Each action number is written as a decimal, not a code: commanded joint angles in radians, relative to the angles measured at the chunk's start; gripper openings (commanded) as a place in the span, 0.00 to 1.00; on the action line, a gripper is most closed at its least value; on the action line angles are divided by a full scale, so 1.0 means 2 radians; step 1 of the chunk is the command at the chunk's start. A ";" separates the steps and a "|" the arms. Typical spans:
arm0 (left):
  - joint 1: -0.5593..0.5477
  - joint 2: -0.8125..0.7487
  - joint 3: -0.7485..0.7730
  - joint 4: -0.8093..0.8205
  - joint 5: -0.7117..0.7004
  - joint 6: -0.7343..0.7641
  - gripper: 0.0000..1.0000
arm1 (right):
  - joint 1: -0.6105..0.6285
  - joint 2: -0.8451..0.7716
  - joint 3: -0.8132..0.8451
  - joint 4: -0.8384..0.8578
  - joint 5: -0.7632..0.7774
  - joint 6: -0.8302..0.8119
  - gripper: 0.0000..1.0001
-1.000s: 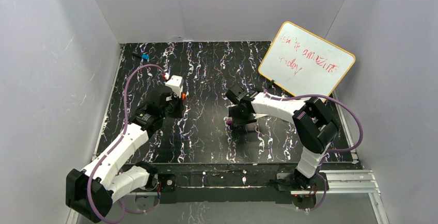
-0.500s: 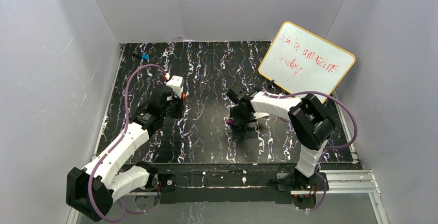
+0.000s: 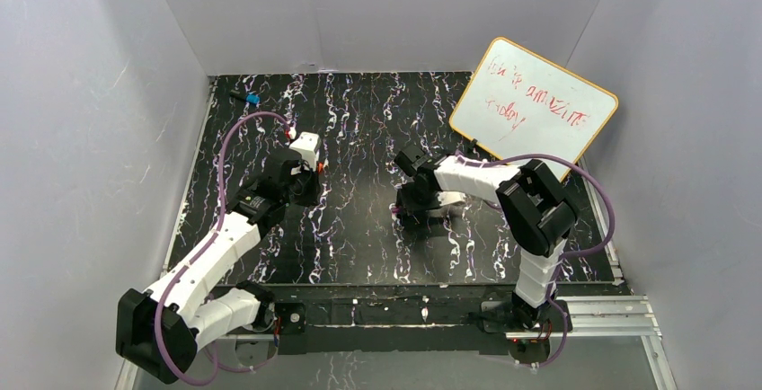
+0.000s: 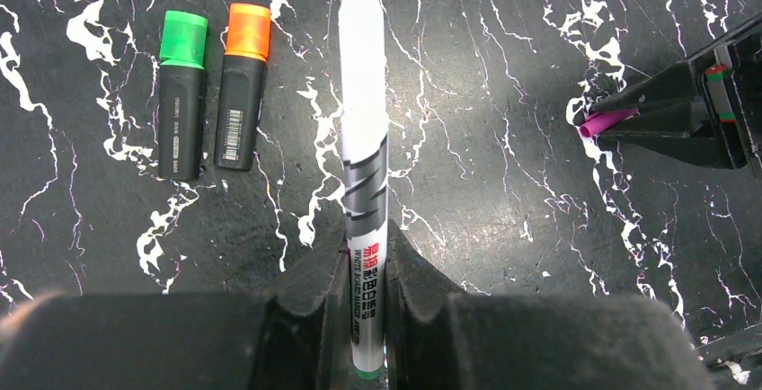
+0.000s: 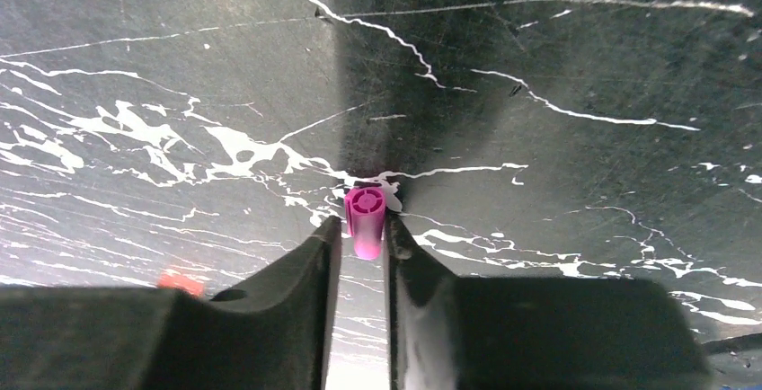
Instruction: Insert the pens into the pen caps
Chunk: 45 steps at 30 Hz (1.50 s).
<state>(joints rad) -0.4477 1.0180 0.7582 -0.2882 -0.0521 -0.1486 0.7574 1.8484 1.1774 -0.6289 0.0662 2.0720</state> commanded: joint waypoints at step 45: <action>0.001 -0.031 -0.082 0.333 0.506 -0.120 0.00 | -0.004 -0.266 -0.003 0.454 -0.219 -0.891 0.01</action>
<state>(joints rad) -0.4469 0.9627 0.6079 0.2653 0.8413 -0.3267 0.7265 1.3602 1.1942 0.1871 -0.3252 0.3473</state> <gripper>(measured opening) 0.105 0.064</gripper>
